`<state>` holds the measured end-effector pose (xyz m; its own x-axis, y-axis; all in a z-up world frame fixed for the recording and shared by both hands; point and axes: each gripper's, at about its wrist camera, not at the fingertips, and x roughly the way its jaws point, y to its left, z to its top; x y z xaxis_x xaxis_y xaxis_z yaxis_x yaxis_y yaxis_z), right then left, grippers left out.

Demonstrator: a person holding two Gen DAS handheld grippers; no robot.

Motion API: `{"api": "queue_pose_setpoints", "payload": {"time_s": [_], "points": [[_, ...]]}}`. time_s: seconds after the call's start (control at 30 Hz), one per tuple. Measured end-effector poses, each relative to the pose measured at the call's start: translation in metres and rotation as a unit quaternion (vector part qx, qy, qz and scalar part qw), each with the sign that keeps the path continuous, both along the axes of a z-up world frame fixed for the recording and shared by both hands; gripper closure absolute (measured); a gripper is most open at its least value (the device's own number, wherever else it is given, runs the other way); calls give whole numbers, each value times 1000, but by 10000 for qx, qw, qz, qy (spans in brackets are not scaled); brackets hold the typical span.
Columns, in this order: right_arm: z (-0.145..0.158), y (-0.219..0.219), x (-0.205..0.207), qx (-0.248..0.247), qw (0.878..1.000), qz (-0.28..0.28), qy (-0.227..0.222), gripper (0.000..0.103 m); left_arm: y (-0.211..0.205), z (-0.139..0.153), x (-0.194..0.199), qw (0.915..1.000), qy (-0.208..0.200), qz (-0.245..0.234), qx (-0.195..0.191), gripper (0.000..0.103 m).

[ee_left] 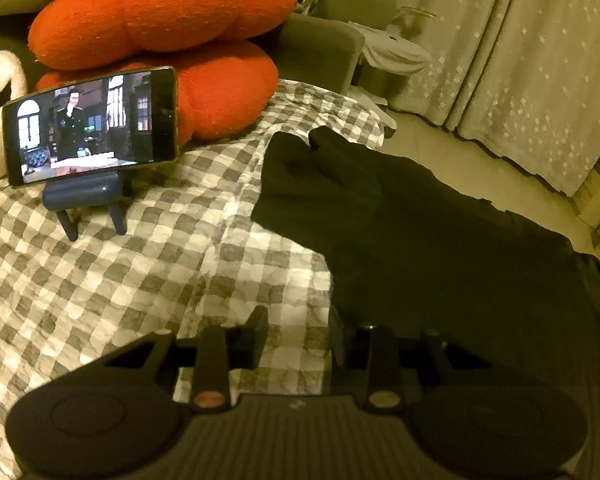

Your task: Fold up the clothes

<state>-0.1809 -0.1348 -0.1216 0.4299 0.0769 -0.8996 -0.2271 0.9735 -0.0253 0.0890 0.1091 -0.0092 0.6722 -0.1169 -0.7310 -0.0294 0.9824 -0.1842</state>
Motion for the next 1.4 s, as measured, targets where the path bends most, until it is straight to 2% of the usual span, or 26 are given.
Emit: {"api": "queue_pose_setpoints", "payload": {"time_s": [0.03,0.1,0.2,0.4,0.53,0.57,0.63,0.7,0.73,0.8,0.83,0.9,0.93,0.97,1.0,1.1,1.17,1.3,1.4], "points": [[-6,6,-1,-228,9997,26,15,94,1,0,0,10000,2,4,-22,68],[3,13,-4,-127,9997,97,-185,94,3,1,-1,10000,5,37,-75,68],[43,23,-14,424,9951,324,-835,91,7,0,0,9999,23,90,-116,68],[43,59,-11,414,9805,680,-1798,83,8,0,1,9999,45,95,-129,68],[42,83,-11,400,9654,916,-2409,72,13,0,1,9999,17,131,-69,67],[42,88,-14,386,9643,992,-2423,70,14,-1,2,9999,36,152,-64,67],[41,92,-19,658,9649,1162,-2260,69,16,-3,3,9998,74,188,-66,67],[27,92,-16,973,9750,1313,-1508,96,17,-4,4,9997,91,195,-70,67],[16,94,-15,982,9790,1233,-1290,96,17,-3,3,9998,78,179,-67,67],[-1,100,-12,721,9831,1182,-1200,96,17,-1,1,9999,46,147,-64,67],[-2,99,-11,785,9834,1133,-1182,96,17,-1,0,9999,30,131,-62,67],[8,95,-9,1120,9812,1065,-1153,96,18,0,0,9999,28,139,-75,67],[18,95,-12,1206,9778,1141,-1277,95,19,0,1,9998,34,157,-84,67],[27,96,-16,1291,9741,1217,-1400,91,20,0,2,9998,40,175,-90,67],[36,96,-19,1373,9701,1296,-1525,82,21,1,2,9998,44,183,-88,67],[50,112,-22,1514,9602,1498,-1807,80,21,5,-1,9999,25,157,-4,67],[44,119,-20,1511,9605,1481,-1809,80,24,12,-8,9998,-46,157,91,67],[12,132,-3,1740,9671,1325,-1302,80,37,24,-28,9990,-206,167,355,66],[3,144,-1,1780,9665,1422,-1181,80,50,29,-44,9977,-242,133,624,64]]}}
